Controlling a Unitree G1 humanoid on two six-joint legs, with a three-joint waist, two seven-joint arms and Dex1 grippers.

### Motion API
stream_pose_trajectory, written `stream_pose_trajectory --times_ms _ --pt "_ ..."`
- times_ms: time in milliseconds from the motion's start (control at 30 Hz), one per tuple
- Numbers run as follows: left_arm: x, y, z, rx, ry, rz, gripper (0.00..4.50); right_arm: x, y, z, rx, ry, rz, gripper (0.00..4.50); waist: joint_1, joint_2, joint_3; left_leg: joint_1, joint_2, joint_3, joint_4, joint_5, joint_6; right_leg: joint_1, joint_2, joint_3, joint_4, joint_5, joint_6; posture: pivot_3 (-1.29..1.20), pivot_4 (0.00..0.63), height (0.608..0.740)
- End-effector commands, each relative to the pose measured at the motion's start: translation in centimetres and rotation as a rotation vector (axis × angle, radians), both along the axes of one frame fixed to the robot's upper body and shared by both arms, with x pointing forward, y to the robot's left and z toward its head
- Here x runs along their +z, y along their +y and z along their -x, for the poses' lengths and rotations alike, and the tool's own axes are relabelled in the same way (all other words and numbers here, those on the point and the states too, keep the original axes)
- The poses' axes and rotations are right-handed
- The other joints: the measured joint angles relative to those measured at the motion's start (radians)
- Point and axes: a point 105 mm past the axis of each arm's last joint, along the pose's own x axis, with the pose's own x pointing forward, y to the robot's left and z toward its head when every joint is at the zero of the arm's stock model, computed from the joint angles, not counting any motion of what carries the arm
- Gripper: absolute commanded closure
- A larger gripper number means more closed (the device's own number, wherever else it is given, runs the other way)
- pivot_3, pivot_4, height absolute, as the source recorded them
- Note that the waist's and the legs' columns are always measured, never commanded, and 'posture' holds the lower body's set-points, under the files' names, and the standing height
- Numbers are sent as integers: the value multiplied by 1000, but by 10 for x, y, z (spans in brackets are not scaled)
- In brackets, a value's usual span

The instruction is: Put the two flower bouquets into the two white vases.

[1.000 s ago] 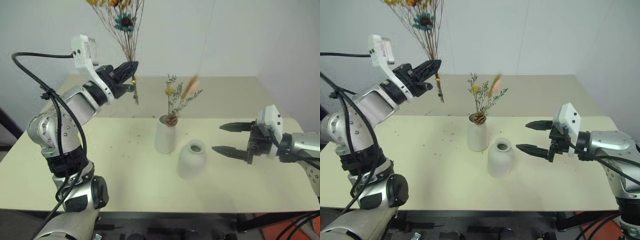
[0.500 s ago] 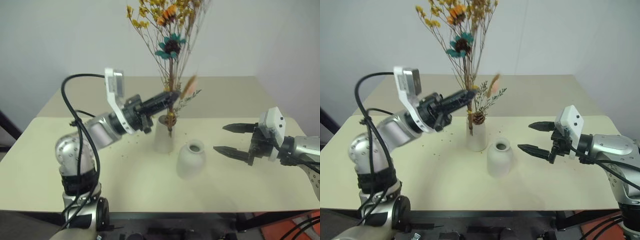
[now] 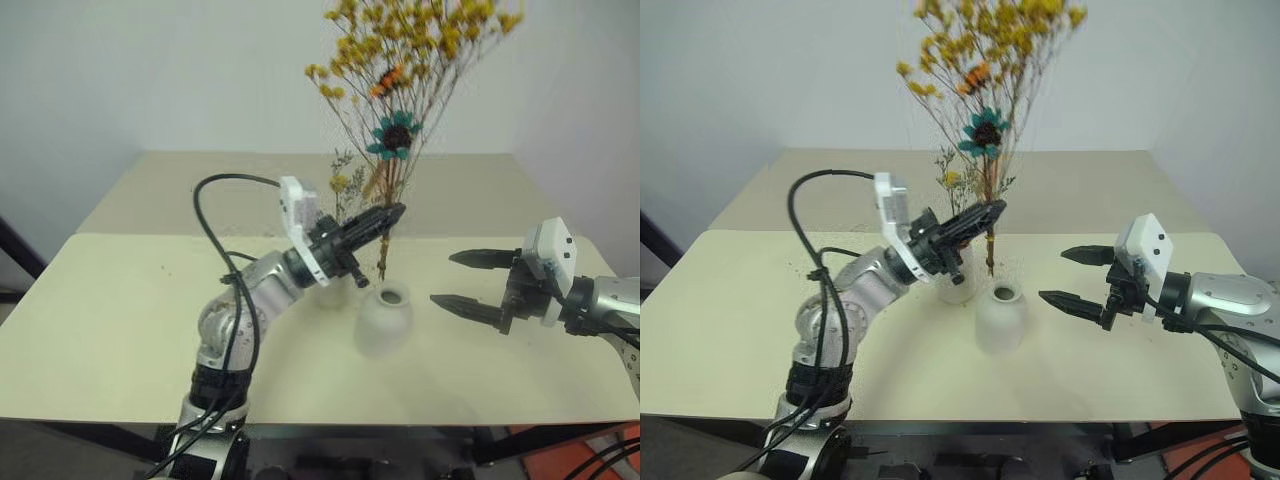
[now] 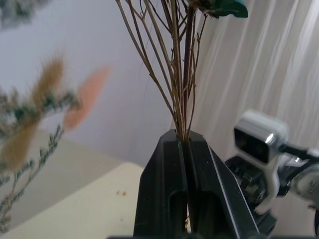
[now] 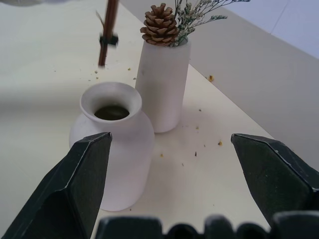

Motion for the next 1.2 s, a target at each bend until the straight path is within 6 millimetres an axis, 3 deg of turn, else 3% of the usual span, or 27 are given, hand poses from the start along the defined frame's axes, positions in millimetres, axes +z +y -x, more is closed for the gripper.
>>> stream_pose_trajectory --times_ms 33,567,1000,1200 --pt "-11 -5 12 -76 -31 -70 4487 13 -1 4 -6 -56 6 0 -2 0 0 0 0 0 0 0 0 0 0 0 0 0 0 0 150 740" --pt "-11 -11 10 -86 -39 -44 4487 14 0 6 -16 -62 2 0 1 0 0 1 0 0 0 0 0 1 0 0 0 0 0 0 150 740" --pt "-28 -23 3 -55 -31 -94 4487 16 0 7 -25 -74 -2 0 1 0 0 1 0 0 0 0 1 1 0 0 0 0 0 0 150 740" --pt "-24 -20 1 -44 -37 -95 2761 16 1 7 -23 -76 -4 0 1 0 0 1 0 0 0 0 1 2 0 0 0 0 0 0 150 740"
